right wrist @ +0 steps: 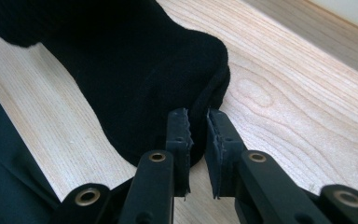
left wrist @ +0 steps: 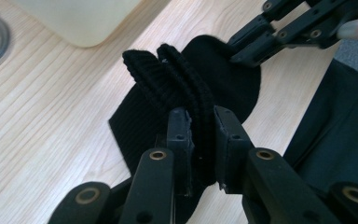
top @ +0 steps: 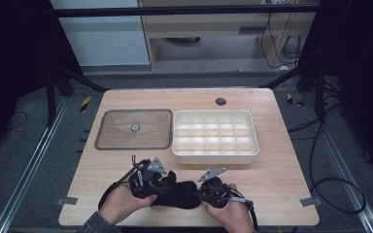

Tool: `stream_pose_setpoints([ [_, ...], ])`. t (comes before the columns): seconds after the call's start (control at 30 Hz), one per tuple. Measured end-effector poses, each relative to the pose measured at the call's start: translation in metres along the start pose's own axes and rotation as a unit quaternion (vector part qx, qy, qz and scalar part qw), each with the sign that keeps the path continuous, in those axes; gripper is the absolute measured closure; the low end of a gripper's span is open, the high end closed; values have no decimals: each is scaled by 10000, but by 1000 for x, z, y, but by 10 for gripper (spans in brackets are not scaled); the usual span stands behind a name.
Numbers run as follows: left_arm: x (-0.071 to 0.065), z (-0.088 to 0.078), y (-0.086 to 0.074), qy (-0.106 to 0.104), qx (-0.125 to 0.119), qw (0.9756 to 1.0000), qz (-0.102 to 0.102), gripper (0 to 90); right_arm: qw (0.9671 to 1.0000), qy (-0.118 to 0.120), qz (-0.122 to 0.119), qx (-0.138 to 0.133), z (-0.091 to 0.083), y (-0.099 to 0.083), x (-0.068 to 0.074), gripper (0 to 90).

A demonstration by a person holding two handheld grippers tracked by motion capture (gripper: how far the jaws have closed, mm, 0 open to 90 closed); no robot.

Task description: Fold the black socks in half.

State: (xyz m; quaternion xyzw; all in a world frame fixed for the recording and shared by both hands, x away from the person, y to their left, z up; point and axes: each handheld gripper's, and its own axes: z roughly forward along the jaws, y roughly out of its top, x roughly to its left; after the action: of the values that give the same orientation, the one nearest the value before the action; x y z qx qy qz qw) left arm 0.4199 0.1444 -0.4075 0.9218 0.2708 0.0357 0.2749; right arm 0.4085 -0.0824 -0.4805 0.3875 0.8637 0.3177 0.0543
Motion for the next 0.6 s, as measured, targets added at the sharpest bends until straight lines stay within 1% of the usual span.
stream_pose_setpoints([
  [0.23,-11,9,5,-79,-68,9999,50,776,10000,-5,23,-29,-1,-1,-1,803],
  [0.3,-13,15,5,-151,-76,9999,27,776,10000,9,43,-39,0,-2,-1,803],
  [0.4,-17,25,6,-165,-44,9998,38,776,10000,9,36,-36,0,-2,-1,800],
  [0.6,-20,37,8,-28,0,10000,33,775,10000,-17,56,-56,-1,-3,-2,769],
])
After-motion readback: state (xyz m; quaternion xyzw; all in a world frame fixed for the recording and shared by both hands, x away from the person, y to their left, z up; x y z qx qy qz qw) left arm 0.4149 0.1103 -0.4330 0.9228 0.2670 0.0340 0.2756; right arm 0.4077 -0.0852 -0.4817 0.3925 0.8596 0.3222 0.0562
